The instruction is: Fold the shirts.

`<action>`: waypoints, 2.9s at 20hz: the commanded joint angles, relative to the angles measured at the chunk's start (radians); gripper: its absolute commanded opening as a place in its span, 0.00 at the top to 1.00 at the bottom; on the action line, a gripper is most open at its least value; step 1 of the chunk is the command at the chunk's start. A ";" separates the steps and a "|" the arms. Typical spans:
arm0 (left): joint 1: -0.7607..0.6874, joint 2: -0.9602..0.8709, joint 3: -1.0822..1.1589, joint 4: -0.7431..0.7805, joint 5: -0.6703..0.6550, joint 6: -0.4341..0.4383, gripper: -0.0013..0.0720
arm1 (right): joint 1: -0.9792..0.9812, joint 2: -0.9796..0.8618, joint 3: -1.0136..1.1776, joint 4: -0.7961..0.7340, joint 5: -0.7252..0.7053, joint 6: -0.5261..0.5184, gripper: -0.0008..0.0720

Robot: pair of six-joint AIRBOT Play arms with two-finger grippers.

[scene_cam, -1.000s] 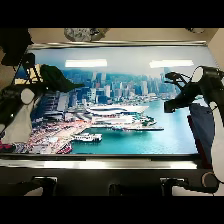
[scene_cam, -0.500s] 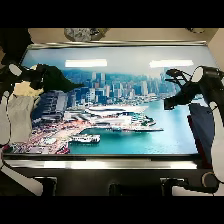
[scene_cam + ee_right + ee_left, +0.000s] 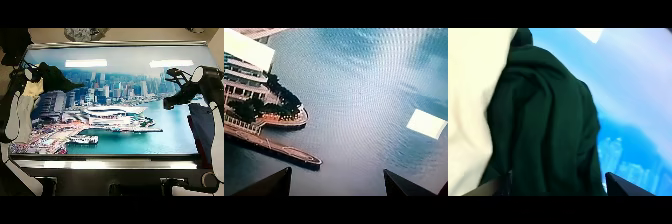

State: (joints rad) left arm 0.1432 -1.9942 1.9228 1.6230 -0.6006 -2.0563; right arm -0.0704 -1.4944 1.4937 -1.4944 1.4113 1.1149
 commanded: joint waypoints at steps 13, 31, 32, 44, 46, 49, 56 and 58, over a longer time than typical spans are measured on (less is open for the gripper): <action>-0.008 -0.127 0.003 0.083 0.030 0.090 0.10 | 0.001 0.000 0.000 0.132 0.002 0.001 0.06; -0.122 0.262 0.122 0.049 0.102 0.166 0.95 | 0.001 0.015 0.007 0.129 0.031 -0.023 0.06; -0.137 0.340 0.121 0.049 0.098 0.166 0.95 | 0.001 0.031 0.007 0.129 0.056 -0.023 0.06; -0.579 0.848 0.071 0.048 -0.250 0.394 0.95 | 0.001 0.507 0.007 0.042 0.115 -0.030 0.06; -0.647 0.838 0.012 0.048 -0.299 0.420 0.95 | 0.001 0.566 0.007 0.042 0.143 -0.030 0.06; -0.768 0.809 -0.143 0.032 -0.299 0.419 0.95 | 0.001 0.624 0.007 0.042 0.222 -0.031 0.06; -1.118 0.553 -0.457 -0.338 -0.224 0.420 0.94 | 0.001 0.632 0.007 -0.035 0.190 -0.049 0.06; -1.220 0.458 -0.454 -0.367 -0.292 0.485 0.46 | 0.001 0.615 0.006 -0.066 0.135 -0.050 0.06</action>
State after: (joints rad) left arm -0.9375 -1.4204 1.5192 1.3731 -0.8452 -1.6249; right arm -0.0704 -0.8692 1.5002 -1.5108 1.6085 1.0691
